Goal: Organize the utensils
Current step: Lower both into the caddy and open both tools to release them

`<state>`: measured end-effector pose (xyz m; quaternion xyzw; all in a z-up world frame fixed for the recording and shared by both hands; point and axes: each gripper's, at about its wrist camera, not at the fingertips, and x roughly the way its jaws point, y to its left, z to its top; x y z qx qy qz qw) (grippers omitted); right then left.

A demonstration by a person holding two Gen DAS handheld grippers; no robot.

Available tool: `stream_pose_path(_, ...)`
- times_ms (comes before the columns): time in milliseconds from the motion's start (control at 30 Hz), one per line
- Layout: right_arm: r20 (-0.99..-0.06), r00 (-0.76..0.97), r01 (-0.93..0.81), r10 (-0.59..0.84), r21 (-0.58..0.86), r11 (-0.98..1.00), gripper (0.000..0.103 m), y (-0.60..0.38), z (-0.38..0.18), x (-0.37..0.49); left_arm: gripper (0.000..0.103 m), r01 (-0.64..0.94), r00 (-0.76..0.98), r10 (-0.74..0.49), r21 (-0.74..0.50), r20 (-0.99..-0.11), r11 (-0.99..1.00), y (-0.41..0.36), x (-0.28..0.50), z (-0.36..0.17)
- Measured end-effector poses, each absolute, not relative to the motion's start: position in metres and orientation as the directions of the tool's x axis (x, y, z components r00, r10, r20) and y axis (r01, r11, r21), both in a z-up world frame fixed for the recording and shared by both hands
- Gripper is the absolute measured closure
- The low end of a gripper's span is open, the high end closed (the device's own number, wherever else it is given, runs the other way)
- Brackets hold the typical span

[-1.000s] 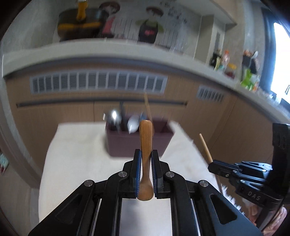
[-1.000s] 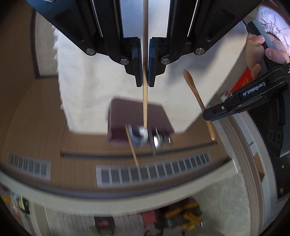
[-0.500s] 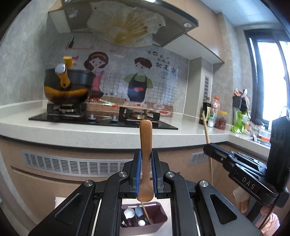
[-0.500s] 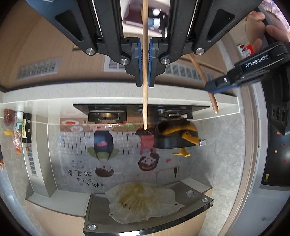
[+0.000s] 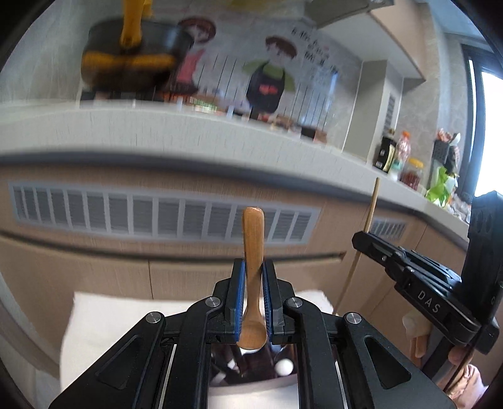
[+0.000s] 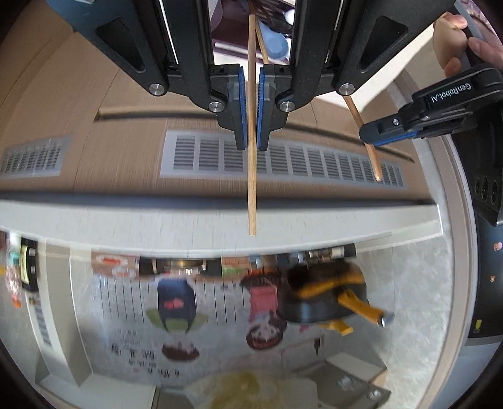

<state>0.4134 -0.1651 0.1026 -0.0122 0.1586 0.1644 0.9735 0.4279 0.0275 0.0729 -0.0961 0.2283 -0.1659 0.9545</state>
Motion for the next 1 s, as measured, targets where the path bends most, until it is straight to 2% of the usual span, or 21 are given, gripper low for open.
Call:
stream_pose_path(200, -0.387, 0.868, -0.327, 0.309, 0.022, 0.945, 0.098, -0.165, 0.071, 0.424, 0.092, 0.285, 0.755, -0.418, -0.322, -0.505, 0.903, 0.022, 0.441, 0.025)
stream_pose_path(400, -0.484, 0.815, -0.328, 0.318, 0.068, 0.942, 0.098, -0.168, 0.039, 0.431, 0.092, 0.251, 0.708, -0.398, -0.320, -0.583, 0.914, 0.015, 0.445, -0.007)
stream_pose_path(800, -0.587, 0.733, -0.333, 0.343, 0.130, 0.934, 0.095, -0.167, -0.006, 0.432, 0.090, 0.203, 0.673, -0.376, -0.329, -0.638, 0.922, 0.015, 0.436, -0.021)
stream_pose_path(867, -0.605, 0.718, -0.332, 0.344, 0.137, 0.933, 0.090, -0.167, -0.006, 0.430, 0.090, 0.197, 0.680, -0.364, -0.319, -0.637, 0.927, 0.015, 0.430, -0.014)
stream_pose_path(933, -0.598, 0.722, -0.324, 0.348, 0.151, 0.934, 0.070, -0.171, -0.004, 0.422, 0.088, 0.187, 0.698, -0.344, -0.303, -0.628, 0.934, 0.017, 0.418, -0.004)
stream_pose_path(1000, -0.573, 0.736, -0.316, 0.361, 0.182, 0.931, 0.066, -0.178, 0.002, 0.408, 0.078, 0.176, 0.718, -0.322, -0.287, -0.617, 0.942, 0.019, 0.403, 0.004)
